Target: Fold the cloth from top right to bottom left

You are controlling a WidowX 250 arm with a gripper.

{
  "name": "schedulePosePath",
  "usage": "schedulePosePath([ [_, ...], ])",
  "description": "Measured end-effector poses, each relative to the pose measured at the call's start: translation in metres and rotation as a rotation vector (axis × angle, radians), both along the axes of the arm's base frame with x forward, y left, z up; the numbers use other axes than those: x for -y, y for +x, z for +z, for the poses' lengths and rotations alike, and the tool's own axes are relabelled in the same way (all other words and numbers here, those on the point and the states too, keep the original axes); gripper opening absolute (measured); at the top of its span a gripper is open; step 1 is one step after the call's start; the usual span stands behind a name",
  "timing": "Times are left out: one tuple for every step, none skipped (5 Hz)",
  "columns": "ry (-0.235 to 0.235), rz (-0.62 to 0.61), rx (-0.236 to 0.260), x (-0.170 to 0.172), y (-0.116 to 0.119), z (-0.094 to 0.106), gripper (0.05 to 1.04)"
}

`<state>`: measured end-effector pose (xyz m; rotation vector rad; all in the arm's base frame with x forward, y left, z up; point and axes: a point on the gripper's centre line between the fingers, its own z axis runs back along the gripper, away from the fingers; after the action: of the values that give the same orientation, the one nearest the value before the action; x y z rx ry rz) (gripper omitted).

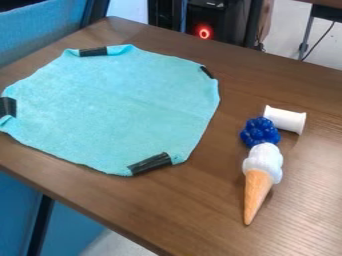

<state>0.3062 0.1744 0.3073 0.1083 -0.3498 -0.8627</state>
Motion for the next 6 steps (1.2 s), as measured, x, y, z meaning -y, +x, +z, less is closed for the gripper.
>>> schedulePosePath([
  [-0.021, 0.012, -0.026, -0.002, 0.004, -0.013, 0.999],
  [-0.058, 0.129, -0.018, 0.019, 0.022, -0.038, 0.999],
  [-0.092, 0.316, 0.024, 0.053, 0.033, -0.047, 0.999],
  [-0.144, 0.520, 0.050, 0.086, 0.051, -0.078, 0.999],
  [-0.210, 0.721, 0.155, 0.114, 0.070, -0.098, 0.999],
  [-0.285, 0.829, 0.261, 0.149, 0.087, -0.098, 0.999],
])
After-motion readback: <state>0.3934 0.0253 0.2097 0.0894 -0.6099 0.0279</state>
